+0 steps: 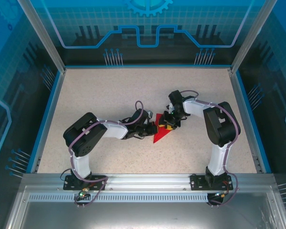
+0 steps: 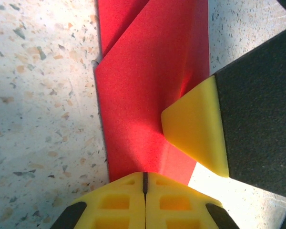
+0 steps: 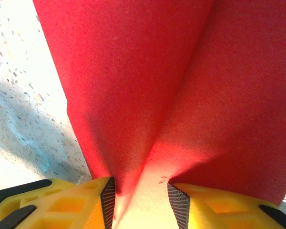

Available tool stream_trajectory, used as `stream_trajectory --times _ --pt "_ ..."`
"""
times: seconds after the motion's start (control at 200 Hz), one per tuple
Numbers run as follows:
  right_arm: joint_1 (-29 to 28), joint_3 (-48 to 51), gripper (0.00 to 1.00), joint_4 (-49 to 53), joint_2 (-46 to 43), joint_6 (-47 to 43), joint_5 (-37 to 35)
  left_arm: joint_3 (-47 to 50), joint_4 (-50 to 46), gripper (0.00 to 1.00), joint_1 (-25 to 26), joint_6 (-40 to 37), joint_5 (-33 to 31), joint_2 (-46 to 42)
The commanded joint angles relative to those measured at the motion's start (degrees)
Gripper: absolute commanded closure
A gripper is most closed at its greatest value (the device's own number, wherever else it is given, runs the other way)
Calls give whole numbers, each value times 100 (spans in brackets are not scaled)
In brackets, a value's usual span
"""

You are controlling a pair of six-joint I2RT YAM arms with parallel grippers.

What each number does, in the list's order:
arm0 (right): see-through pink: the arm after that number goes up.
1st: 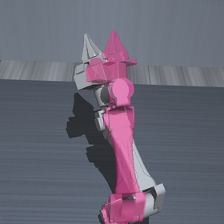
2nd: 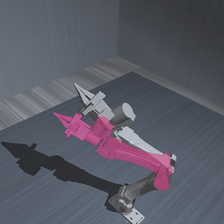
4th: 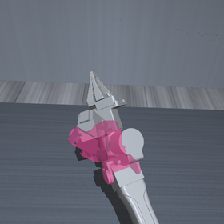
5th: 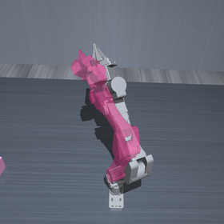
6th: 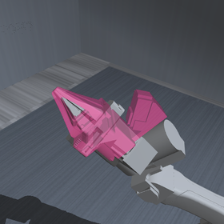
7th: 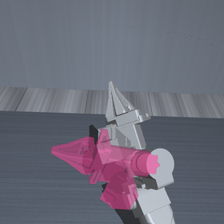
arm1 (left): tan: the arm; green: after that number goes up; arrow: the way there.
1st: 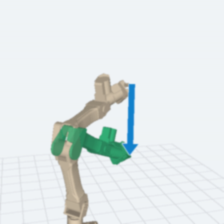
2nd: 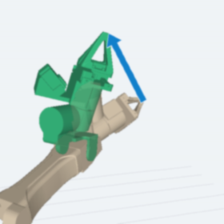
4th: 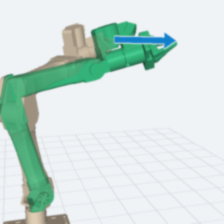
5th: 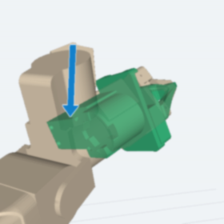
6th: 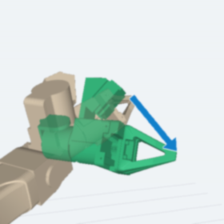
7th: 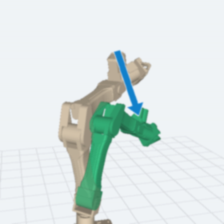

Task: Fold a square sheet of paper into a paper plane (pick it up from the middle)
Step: Fourth fold the wing at the center of the table.

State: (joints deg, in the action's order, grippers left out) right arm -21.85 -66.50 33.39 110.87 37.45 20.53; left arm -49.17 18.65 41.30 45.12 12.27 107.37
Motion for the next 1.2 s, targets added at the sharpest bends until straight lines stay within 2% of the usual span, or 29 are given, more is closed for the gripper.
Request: stream_trajectory --times 0.0,0.145,0.32,0.475,0.73,0.805,0.88,0.945,1.195 --pt "-153 419 58 121 840 -115 -1190 -33 -193 95 -43 32 -67 100" --pt "-162 409 60 122 884 -122 -1185 -48 -248 95 -41 36 -71 153" --pt "-153 448 62 -44 693 -87 -835 89 -305 98 -40 38 -103 223" --pt "-95 391 59 -230 51 -71 -355 227 -329 99 -43 53 -94 219" --pt "-5 423 57 -468 -1158 -227 -26 234 -483 100 -43 -54 -85 266" --pt "-4 542 64 -643 -1265 -467 99 204 -516 100 -42 -61 -77 284" --pt "-4 618 81 -824 -1168 -733 508 193 -612 100 -41 -86 -98 297" --pt "-13 653 91 -952 -1012 -888 822 179 -690 100 -35 -106 -113 289" --pt "-65 547 98 -993 -559 -1302 975 162 -854 100 -38 -83 -158 249"
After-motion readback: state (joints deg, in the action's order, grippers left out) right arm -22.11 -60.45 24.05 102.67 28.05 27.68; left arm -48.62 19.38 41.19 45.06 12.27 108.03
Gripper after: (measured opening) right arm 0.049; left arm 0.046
